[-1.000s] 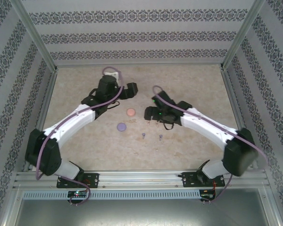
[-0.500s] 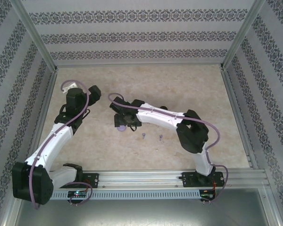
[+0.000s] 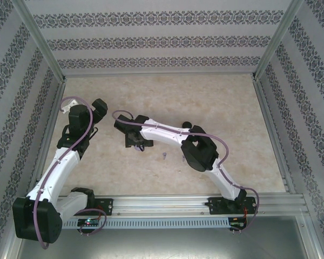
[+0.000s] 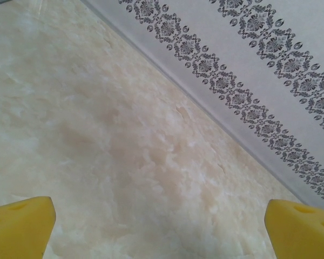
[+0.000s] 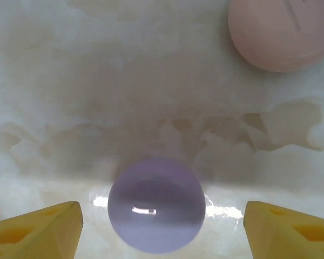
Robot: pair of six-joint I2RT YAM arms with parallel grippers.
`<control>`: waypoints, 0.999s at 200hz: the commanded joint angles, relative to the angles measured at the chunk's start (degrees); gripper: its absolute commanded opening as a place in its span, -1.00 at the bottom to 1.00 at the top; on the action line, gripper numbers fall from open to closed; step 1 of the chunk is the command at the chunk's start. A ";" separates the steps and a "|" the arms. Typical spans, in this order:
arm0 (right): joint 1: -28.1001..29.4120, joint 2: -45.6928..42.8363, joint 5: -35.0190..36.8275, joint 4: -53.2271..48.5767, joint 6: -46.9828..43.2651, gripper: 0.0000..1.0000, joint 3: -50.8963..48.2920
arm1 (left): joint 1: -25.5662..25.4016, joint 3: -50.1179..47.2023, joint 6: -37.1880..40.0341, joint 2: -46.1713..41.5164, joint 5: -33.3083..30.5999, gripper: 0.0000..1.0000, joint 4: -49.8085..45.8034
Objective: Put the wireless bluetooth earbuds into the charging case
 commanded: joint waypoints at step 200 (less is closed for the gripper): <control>0.65 3.01 -1.01 -1.65 -0.19 -0.18 2.47 | 0.85 2.71 0.17 3.26 4.13 0.99 -3.34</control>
